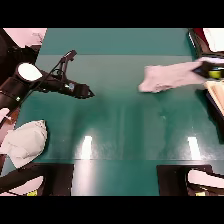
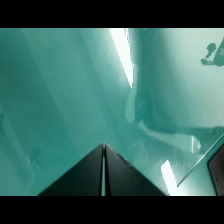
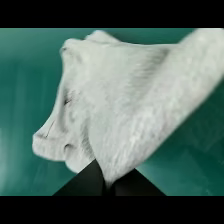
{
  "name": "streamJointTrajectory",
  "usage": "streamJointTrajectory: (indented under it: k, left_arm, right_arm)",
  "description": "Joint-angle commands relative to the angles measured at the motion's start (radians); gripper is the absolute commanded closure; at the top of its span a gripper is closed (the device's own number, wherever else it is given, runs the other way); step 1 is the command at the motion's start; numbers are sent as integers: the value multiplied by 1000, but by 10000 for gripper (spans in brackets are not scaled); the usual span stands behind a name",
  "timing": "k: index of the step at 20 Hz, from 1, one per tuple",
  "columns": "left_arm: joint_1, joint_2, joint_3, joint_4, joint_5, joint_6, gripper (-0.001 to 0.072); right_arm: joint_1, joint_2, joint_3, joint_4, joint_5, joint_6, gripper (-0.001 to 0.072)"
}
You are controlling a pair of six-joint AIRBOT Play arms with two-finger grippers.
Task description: Fold the shirts.
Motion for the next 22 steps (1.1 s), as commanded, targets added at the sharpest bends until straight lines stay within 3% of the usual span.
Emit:
streamJointTrajectory:
  k: [1, 7, 12, 17, 20, 22]
  left_arm:
    - [-103, -2, 1, -21, 153, -2, 684]
    - [-192, -2, 1, -22, 228, -2, 684]
    - [-192, -2, 1, -13, 225, -1, 684]
    - [-192, -2, 0, -9, 225, 0, 684]
    - [-192, -2, 0, -9, 223, 0, 684]
    - [-192, -2, 0, -9, 222, 0, 684]
  right_arm:
    - [-253, 32, 12, -16, -34, -12, 702]
    - [-326, -115, 243, -1, -4, -23, 702]
    - [-346, -102, 429, 8, 51, -37, 703]
    - [-436, -24, 455, -82, 122, -37, 702]
    - [-512, -8, 455, -88, 211, -37, 702]
    - [-547, -9, 455, -171, 287, -36, 702]
